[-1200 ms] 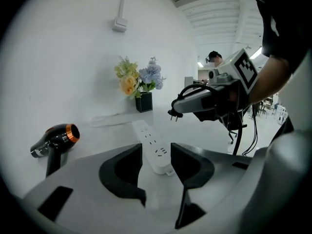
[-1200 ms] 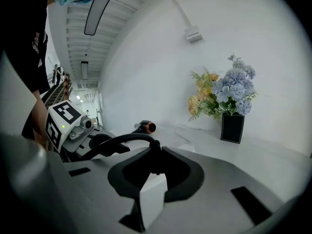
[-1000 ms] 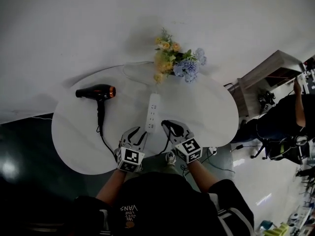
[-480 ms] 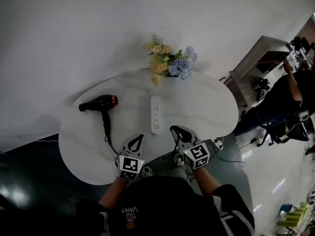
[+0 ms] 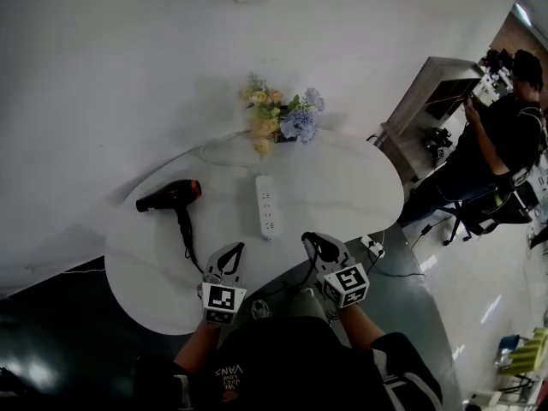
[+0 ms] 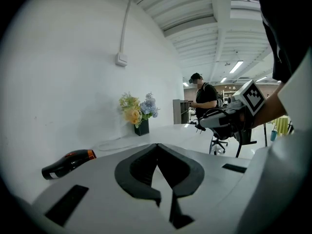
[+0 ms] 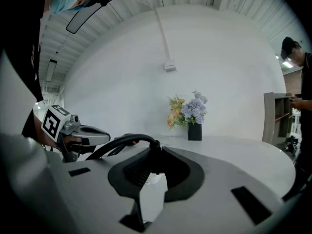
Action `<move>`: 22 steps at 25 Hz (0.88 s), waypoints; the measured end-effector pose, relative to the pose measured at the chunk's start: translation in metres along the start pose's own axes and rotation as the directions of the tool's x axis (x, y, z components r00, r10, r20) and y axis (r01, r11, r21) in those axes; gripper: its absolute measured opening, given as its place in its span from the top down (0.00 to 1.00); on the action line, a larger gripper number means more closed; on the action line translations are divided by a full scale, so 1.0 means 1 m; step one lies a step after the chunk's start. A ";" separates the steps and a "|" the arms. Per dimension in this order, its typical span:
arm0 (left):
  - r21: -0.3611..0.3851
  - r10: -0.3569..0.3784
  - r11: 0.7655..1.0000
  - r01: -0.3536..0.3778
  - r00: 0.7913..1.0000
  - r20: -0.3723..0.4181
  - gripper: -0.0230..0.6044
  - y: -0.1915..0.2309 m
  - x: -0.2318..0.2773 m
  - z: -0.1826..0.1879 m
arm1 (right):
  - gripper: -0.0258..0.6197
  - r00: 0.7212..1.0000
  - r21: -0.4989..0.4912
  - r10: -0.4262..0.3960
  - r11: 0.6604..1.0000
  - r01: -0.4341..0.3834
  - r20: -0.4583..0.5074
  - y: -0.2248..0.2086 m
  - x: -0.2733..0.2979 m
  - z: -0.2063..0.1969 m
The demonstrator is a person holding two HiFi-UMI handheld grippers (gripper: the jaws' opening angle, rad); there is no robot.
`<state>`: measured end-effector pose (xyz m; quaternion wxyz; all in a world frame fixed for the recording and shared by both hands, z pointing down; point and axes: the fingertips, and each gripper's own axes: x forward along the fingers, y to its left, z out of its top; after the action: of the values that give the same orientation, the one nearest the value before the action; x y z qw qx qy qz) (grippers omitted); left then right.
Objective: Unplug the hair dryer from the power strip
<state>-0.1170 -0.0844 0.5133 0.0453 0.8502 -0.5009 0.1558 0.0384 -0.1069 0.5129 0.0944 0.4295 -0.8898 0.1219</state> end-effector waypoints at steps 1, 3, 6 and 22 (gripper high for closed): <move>0.001 0.000 1.000 0.000 1.000 0.007 0.93 -0.001 -0.002 0.002 | 0.85 1.000 0.000 -0.007 1.000 0.007 0.001 -0.001 -0.003 0.001; -0.008 0.005 1.000 -0.004 1.000 0.019 0.93 -0.001 -0.006 0.006 | 0.85 1.000 0.004 -0.022 1.000 0.022 0.003 -0.002 -0.009 0.002; -0.024 0.005 1.000 -0.005 1.000 0.024 0.93 0.000 -0.008 0.009 | 0.85 0.999 0.009 -0.039 0.999 0.039 0.008 -0.007 -0.015 0.004; -0.086 0.111 0.990 -0.109 0.994 0.021 0.93 -0.019 -0.036 0.010 | 0.85 1.000 0.042 -0.012 0.999 0.011 0.011 -0.009 -0.058 -0.005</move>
<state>-0.1150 -0.0475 0.4946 0.0661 0.8204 -0.5539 0.1257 0.0813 -0.0683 0.5028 0.0811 0.4372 -0.8851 0.1376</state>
